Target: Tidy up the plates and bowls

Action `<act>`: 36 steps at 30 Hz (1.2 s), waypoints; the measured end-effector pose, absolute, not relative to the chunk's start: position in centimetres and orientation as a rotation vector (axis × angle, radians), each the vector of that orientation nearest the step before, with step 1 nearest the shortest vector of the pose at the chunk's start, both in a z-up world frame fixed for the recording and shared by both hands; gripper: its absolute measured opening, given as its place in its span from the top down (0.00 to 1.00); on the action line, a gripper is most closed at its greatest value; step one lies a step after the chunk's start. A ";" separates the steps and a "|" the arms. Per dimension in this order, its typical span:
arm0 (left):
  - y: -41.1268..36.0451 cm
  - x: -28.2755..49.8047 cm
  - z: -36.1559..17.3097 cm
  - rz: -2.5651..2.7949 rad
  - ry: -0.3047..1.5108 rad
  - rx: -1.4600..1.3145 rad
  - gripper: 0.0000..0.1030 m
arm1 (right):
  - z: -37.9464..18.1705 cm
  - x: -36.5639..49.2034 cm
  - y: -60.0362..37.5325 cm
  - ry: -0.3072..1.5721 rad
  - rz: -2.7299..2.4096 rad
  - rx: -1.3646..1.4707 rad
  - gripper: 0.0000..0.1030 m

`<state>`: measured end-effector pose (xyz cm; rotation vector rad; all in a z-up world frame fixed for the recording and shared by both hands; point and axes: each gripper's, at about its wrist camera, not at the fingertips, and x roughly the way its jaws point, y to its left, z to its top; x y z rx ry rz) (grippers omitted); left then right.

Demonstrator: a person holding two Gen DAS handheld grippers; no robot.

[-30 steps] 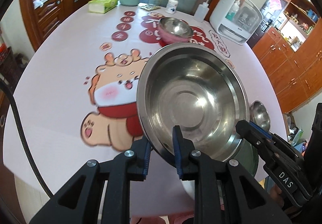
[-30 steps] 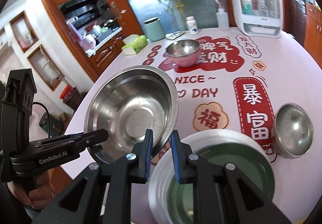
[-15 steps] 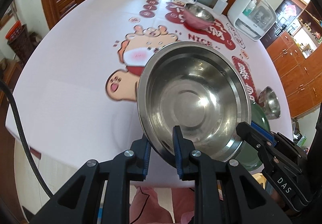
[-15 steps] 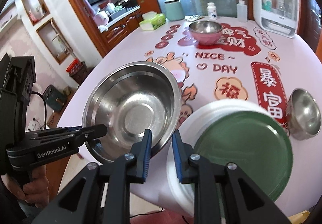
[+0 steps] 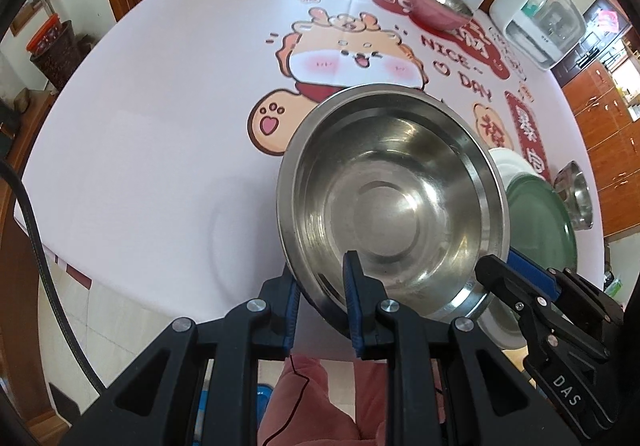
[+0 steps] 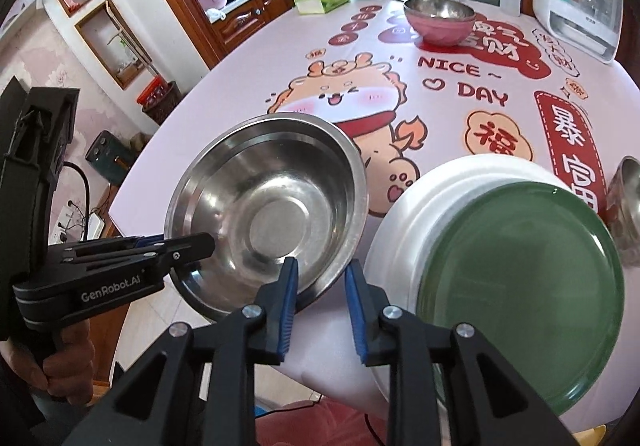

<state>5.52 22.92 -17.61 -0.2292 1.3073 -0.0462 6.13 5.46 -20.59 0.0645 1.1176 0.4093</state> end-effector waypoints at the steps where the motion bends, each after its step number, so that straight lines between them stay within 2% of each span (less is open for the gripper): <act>1: 22.9 5.7 -17.8 -0.046 1.311 -0.229 0.82 | -20.7 6.3 5.5 1.123 0.409 0.063 0.77; 16: 22.1 8.3 -19.4 -0.075 1.365 -0.212 0.81 | -21.7 8.2 5.5 1.190 0.389 0.044 0.72; 26: 22.3 8.6 -19.3 -0.079 1.365 -0.203 0.70 | -21.2 7.8 5.3 1.184 0.377 0.052 0.70; 28: 22.5 8.6 -19.0 -0.079 1.354 -0.204 0.69 | -20.8 7.7 5.1 1.167 0.368 0.060 0.63; 30: 22.7 8.6 -18.6 -0.076 1.343 -0.201 0.69 | -20.5 7.7 4.8 1.150 0.359 0.072 0.60; 34: 23.1 8.7 -17.5 -0.068 1.308 -0.197 0.67 | -19.6 7.8 4.1 1.120 0.347 0.087 0.58; 36: 23.4 8.7 -16.7 -0.066 1.280 -0.197 0.61 | -19.1 8.0 3.6 1.106 0.340 0.095 0.57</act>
